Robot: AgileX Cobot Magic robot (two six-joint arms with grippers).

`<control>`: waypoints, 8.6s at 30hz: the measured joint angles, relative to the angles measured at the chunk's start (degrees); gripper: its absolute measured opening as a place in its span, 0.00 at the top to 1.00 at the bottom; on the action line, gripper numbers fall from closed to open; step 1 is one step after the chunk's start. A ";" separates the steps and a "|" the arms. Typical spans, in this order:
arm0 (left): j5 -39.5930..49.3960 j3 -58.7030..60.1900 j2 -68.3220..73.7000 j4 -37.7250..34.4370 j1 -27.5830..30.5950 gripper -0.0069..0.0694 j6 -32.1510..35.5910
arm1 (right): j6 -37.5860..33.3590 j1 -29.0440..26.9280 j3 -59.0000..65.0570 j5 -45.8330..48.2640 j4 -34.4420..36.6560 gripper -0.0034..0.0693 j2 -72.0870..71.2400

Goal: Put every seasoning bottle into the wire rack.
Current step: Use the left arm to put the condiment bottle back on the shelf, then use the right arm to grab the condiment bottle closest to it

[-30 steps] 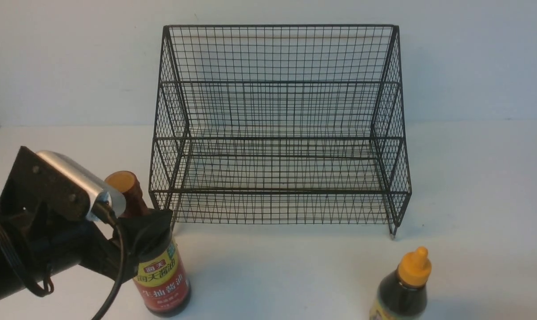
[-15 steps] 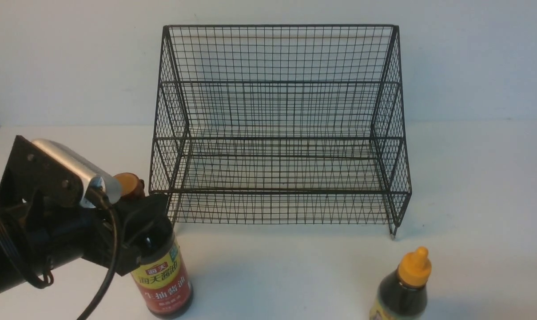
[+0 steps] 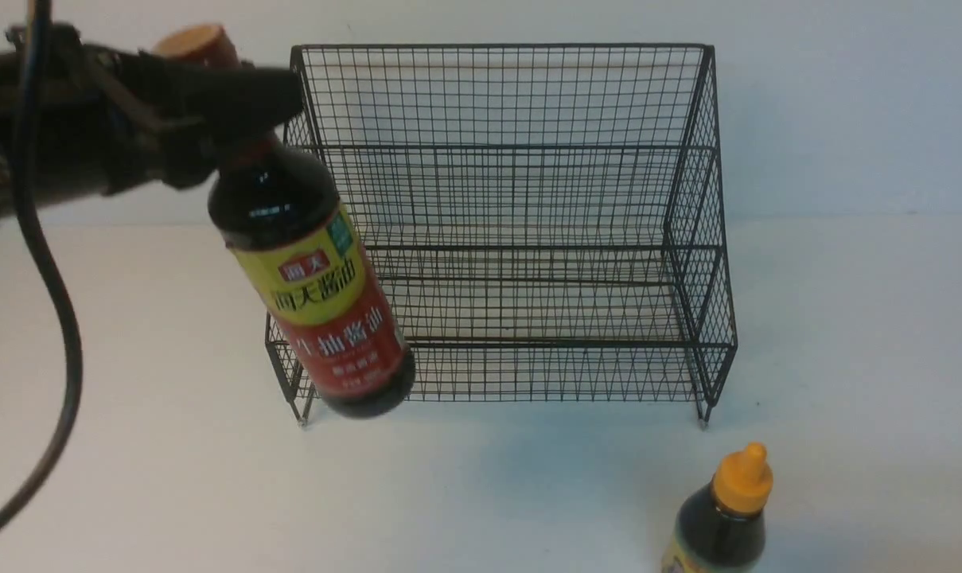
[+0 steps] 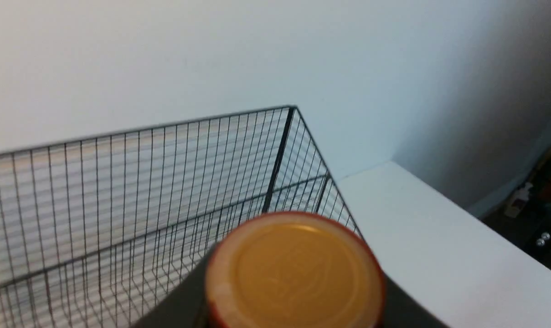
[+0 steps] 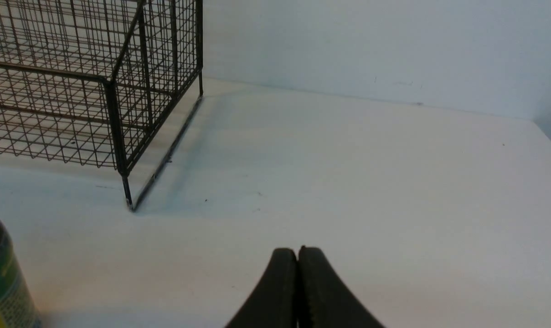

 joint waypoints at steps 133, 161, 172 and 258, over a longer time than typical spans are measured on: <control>2.11 43.87 -64.99 16.40 8.87 0.92 -19.77 | 0.00 0.00 0.00 0.00 0.00 0.97 0.00; -16.68 51.82 -65.05 60.96 -0.52 0.92 -50.29 | 0.00 0.00 0.00 0.00 0.00 0.97 0.00; -20.12 61.65 -65.05 77.70 -1.13 0.92 -62.13 | 0.00 0.00 0.00 0.00 0.00 0.97 0.00; -19.11 61.72 -65.05 76.45 -0.27 0.92 -62.14 | -9.05 0.16 -14.31 6.62 49.95 0.97 2.43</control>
